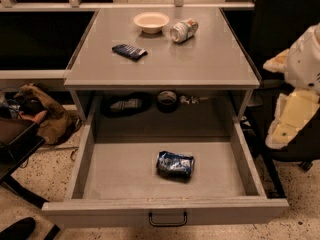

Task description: Pick pepsi can from top drawer and place on counter

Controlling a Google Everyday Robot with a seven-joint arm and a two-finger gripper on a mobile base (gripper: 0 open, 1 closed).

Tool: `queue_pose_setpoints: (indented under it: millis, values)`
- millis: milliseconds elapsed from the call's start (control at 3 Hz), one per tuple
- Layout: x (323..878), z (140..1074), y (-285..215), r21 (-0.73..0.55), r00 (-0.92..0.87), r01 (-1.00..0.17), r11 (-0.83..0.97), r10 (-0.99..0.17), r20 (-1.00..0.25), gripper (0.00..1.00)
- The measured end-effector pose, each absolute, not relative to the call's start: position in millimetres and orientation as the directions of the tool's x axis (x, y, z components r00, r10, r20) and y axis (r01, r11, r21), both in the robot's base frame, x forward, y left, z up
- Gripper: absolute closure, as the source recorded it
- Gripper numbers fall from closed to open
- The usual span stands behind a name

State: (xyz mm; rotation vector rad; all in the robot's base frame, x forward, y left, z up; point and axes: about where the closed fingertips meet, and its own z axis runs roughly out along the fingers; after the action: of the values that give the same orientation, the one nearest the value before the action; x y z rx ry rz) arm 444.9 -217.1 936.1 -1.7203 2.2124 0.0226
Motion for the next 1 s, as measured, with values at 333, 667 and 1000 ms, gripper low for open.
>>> queue_pose_setpoints:
  millis: [333, 667, 1000]
  values:
    - [456, 878, -216, -0.127, -0.203, -0.958, 0.259, -0.918, -0.342, 0.00]
    - [466, 821, -208, -0.087, -0.192, -0.966, 0.244, -0.899, -0.394, 0.00]
    - [466, 821, -208, -0.086, -0.192, -0.966, 0.244, -0.899, -0.394, 0.00]
